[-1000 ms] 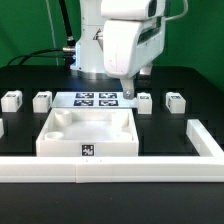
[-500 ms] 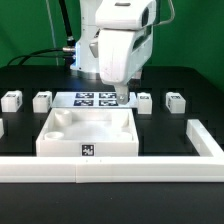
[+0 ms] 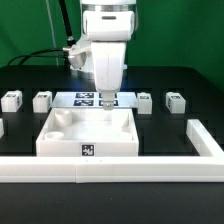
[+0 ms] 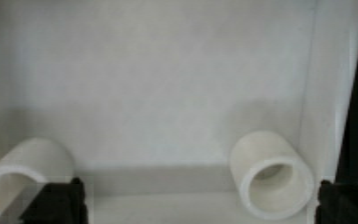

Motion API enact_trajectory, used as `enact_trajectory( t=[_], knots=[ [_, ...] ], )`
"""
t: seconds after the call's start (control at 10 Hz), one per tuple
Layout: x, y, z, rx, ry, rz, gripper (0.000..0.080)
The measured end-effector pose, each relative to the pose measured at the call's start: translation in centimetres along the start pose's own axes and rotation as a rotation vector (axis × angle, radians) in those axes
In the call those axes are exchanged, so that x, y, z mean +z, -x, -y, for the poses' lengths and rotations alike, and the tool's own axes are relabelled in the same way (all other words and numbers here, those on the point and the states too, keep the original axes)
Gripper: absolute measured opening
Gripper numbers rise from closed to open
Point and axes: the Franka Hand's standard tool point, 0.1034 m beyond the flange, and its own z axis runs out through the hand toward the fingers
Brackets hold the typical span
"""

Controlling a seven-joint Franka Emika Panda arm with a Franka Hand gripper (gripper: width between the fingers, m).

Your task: Assemble square table

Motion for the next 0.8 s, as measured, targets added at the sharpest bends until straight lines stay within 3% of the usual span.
enact_trajectory(
  t=[0.1, 0.5, 0.8],
  knots=[
    [0.2, 0.3, 0.3, 0.034, -0.021, 0.002, 0.065],
    [0.4, 0.7, 0.5, 0.015, -0.024, 0.001, 0.065],
    [2.8, 1.6, 3.7, -0.042, -0.02, -0.01, 0.065]
  ],
)
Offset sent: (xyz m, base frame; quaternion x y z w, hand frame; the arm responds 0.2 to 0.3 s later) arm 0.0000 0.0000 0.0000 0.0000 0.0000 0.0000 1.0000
